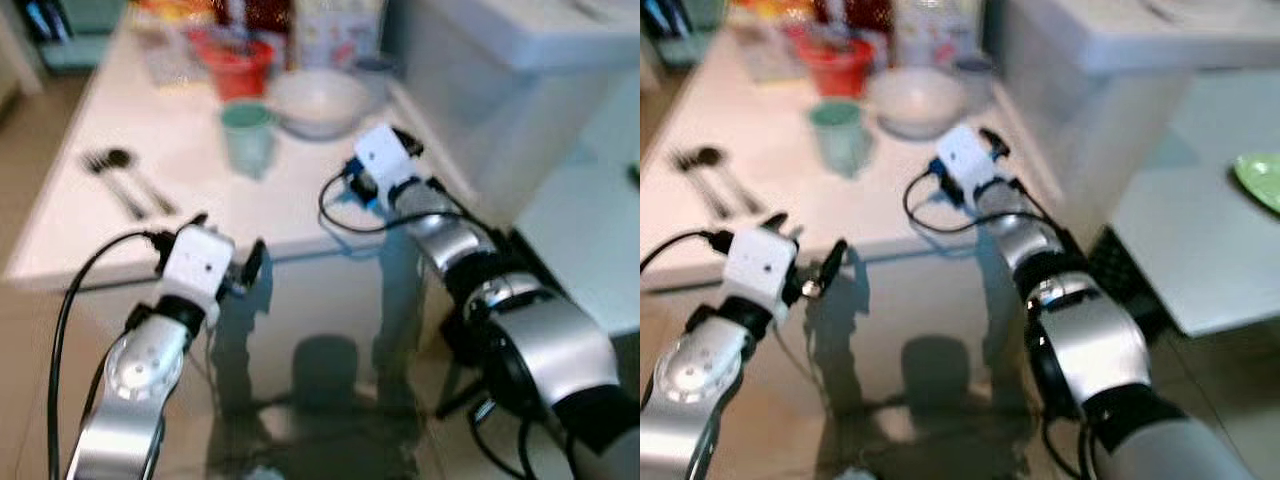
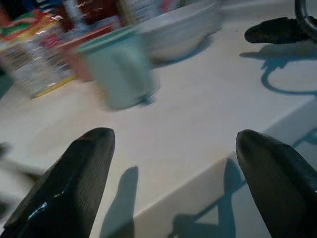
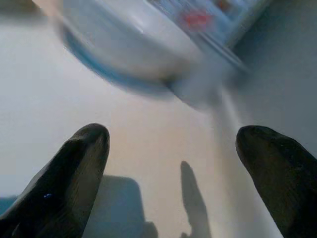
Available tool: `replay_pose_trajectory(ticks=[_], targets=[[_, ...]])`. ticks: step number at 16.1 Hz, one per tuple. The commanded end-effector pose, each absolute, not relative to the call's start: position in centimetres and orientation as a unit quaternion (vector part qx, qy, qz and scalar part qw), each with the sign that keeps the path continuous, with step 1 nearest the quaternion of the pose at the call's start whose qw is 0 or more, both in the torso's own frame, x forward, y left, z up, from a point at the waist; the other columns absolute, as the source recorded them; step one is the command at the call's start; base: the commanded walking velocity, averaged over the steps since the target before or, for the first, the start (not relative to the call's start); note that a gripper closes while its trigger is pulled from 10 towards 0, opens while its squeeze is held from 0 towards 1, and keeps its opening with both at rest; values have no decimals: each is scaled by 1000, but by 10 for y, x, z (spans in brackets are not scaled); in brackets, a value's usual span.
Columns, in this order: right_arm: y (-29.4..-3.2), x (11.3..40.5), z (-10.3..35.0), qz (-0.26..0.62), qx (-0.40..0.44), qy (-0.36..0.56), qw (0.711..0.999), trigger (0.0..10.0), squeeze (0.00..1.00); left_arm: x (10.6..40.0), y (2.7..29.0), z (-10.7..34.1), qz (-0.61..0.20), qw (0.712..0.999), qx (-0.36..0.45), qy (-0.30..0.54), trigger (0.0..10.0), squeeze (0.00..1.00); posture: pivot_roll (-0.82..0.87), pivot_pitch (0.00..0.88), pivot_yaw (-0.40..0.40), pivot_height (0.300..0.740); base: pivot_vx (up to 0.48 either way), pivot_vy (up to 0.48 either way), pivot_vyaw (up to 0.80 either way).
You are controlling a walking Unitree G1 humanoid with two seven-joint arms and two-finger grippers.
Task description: Setting the table
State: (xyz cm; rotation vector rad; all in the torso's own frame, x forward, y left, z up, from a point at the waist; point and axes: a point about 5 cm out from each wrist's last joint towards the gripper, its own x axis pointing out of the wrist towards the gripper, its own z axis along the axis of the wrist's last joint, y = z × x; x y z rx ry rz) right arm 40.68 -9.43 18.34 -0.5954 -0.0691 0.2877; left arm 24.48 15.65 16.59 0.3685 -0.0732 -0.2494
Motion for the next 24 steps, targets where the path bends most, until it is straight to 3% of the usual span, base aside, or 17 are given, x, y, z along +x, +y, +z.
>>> replay_pose_trajectory(ticks=[1, 9, 17, 24], targets=[[-102, 408, 185, 134, -296, -30, 945, 10000, 0, 243, 154, 165, -129, 974, 182, -37, 10000, 0, 345, 47, -23, 740, 0, 0, 0], [-101, 408, 183, 137, -297, -28, 945, 10000, 0, 244, 155, 162, -123, 976, 178, -28, 10000, 0, 344, 54, -23, 740, 0, 102, 0], [-100, 408, 185, 142, -299, -34, 943, 10000, 0, 244, 154, 164, -125, 972, 196, -32, 10000, 0, 341, 58, -21, 740, 435, 45, 0], [-100, 408, 185, 141, -297, -34, 944, 10000, 0, 244, 152, 165, -133, 966, 216, -41, 10000, 0, 341, 59, -16, 740, 0, 0, 0]])
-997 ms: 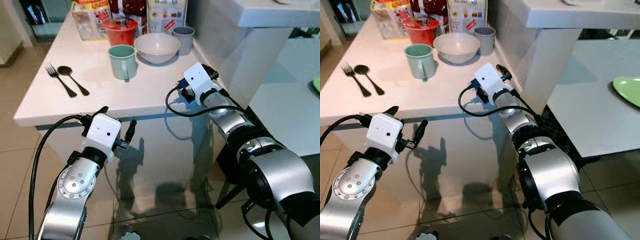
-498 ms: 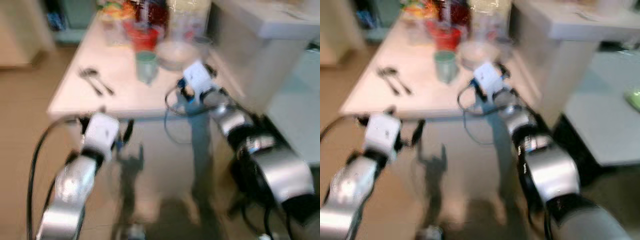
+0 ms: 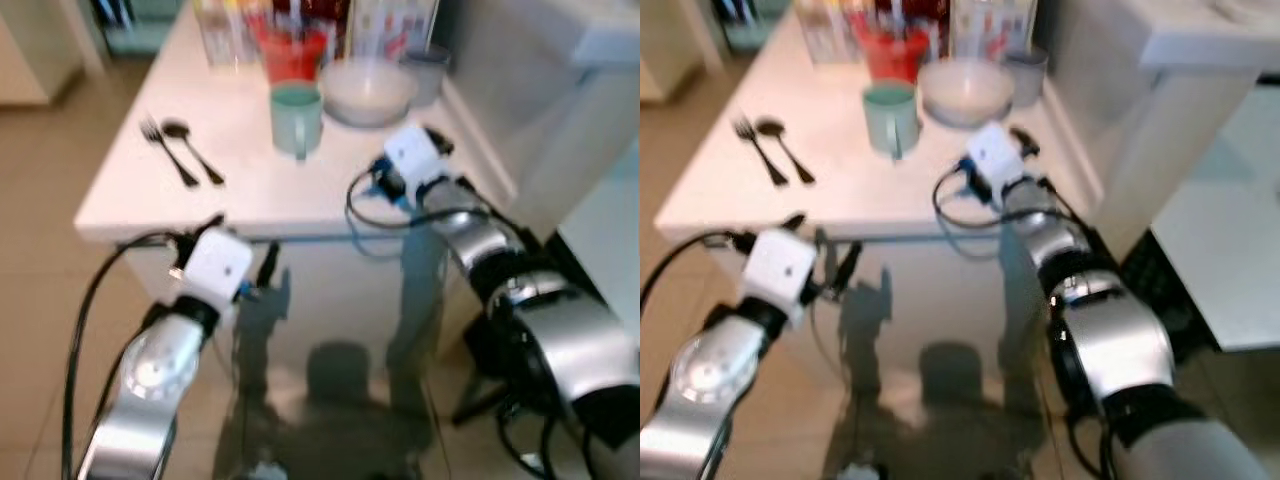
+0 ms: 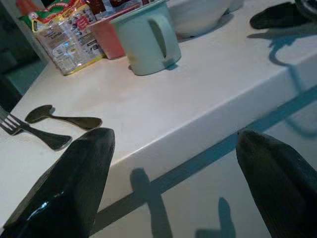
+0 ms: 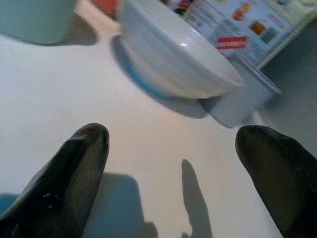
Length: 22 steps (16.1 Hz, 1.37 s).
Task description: Setting the table
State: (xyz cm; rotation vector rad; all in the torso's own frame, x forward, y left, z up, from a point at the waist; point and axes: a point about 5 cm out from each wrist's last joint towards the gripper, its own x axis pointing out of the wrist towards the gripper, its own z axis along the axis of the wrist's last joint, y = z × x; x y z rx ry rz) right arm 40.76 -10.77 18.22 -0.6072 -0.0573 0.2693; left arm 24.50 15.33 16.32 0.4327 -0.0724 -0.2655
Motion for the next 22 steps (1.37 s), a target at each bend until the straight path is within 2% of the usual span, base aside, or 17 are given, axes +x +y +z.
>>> replay_pose_trajectory(ticks=[1, 5, 20, 22], targets=[[-100, 408, 185, 141, -297, -34, 944, 10000, 0, 244, 152, 164, -133, 966, 217, -40, 10000, 0, 341, 60, -16, 740, 0, 0, 0], [-100, 408, 185, 140, -296, -34, 944, 10000, 0, 244, 153, 163, -132, 967, 215, -33, 10000, 0, 339, 61, -13, 740, 0, 0, 0], [-98, 407, 184, 145, -298, -35, 943, 10000, 0, 247, 155, 163, -126, 969, 211, -32, 10000, 0, 342, 44, -16, 740, 462, 0, 0], [-98, 407, 183, 147, -298, -35, 943, 10000, 0, 246, 154, 164, -130, 967, 215, -38, 10000, 0, 342, 42, -19, 740, 0, 0, 0]])
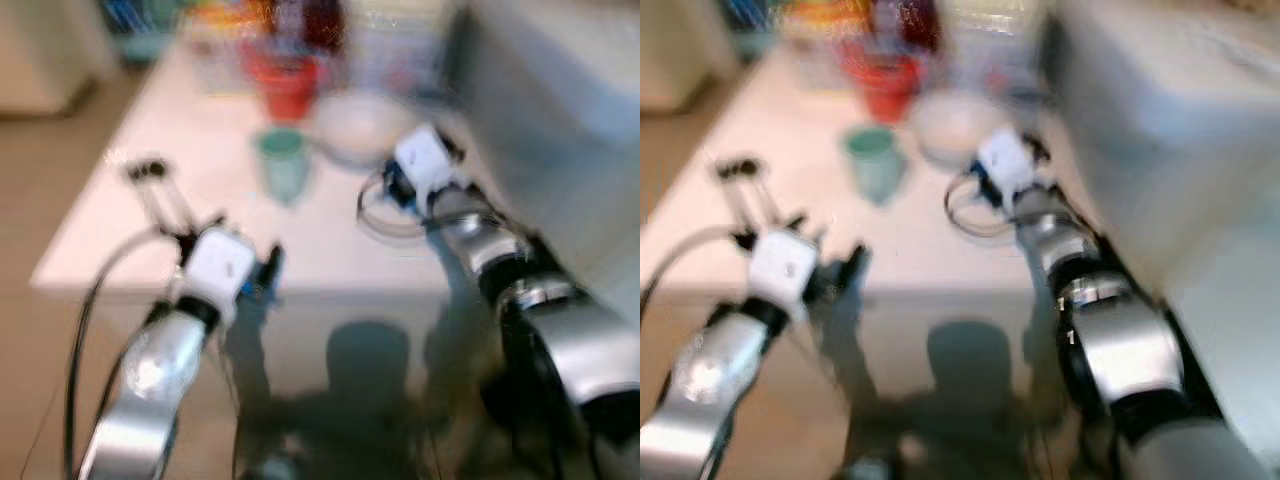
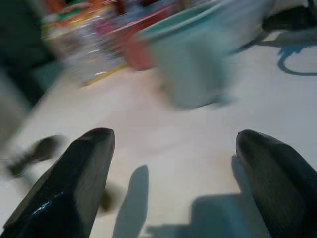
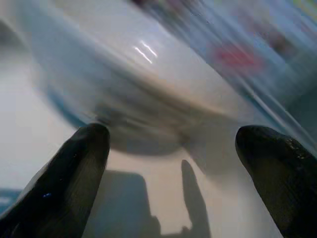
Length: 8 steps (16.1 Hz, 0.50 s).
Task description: Setting the table
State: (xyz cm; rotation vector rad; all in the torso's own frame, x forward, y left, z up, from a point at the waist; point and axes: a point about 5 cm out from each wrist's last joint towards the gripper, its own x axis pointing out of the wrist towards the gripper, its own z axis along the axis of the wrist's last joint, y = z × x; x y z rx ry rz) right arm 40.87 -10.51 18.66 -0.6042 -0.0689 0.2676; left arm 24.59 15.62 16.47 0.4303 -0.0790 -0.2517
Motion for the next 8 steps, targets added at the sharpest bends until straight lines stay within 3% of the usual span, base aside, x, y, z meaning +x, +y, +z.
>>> replay_pose_trajectory(ticks=[1, 8], targets=[[-97, 407, 183, 148, -298, -35, 942, 10000, 0, 246, 153, 164, -130, 967, 217, -38, 10000, 0, 342, 41, -20, 740, 0, 0, 0], [-98, 407, 185, 147, -301, -37, 941, 10000, 0, 246, 152, 163, -133, 968, 210, -40, 10000, 0, 341, 43, -21, 740, 0, 0, 0]])
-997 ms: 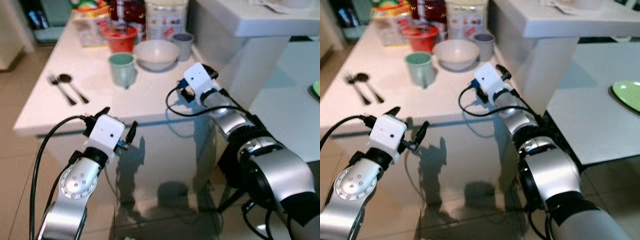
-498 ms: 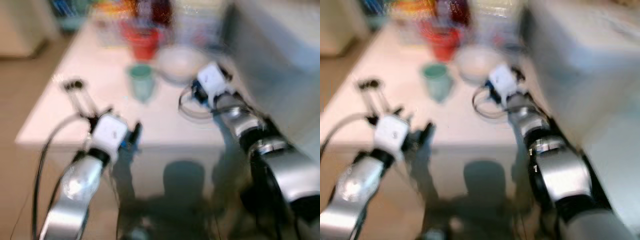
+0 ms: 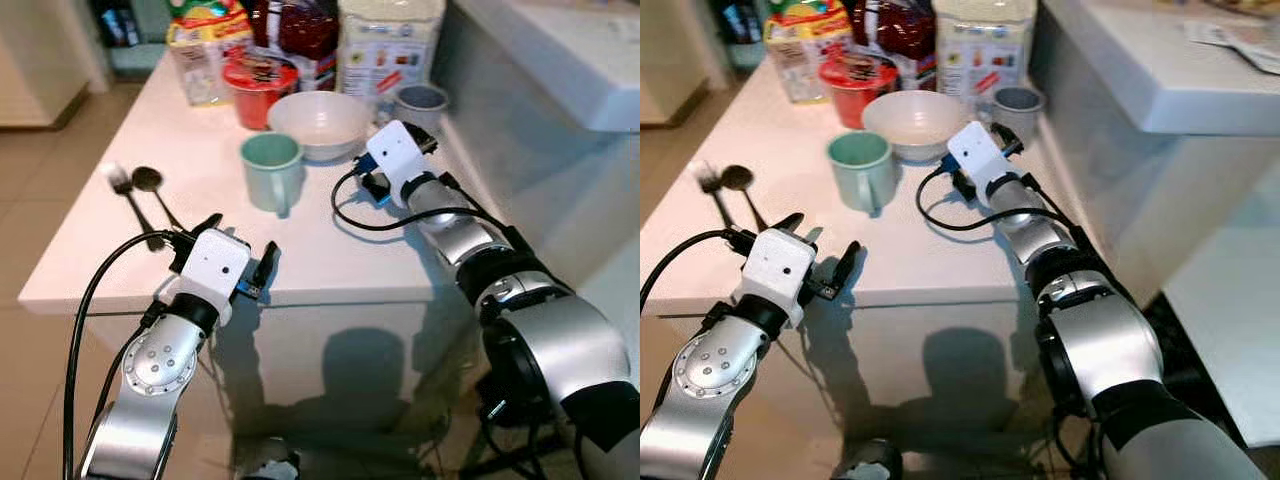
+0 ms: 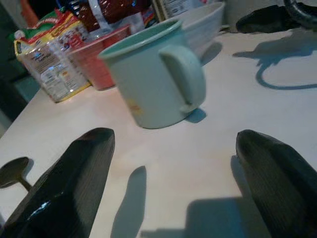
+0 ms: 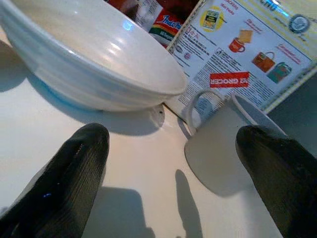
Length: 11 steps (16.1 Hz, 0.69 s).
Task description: Setting the table
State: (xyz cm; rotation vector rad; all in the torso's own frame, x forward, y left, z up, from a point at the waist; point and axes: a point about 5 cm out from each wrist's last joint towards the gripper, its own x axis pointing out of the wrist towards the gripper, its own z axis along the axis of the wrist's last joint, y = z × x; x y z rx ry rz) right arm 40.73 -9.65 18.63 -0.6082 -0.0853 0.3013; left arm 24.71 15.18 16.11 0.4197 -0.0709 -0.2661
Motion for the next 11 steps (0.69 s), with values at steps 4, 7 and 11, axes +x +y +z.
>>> replay_pose_trajectory(ticks=[4, 7, 11], targets=[[-95, 407, 187, 154, -336, -49, 928, 10000, 0, 245, 152, 164, -134, 968, 207, -41, 10000, 0, 339, 46, -20, 740, 0, 0, 0], [-95, 408, 191, 157, -346, -54, 923, 10000, 0, 244, 152, 163, -134, 969, 206, -41, 10000, 0, 338, 47, -21, 740, 0, 0, 0], [-96, 409, 194, 159, -363, -56, 917, 10000, 0, 243, 151, 165, -136, 968, 204, -43, 10000, 0, 344, 60, -18, 740, 0, 0, 0]])
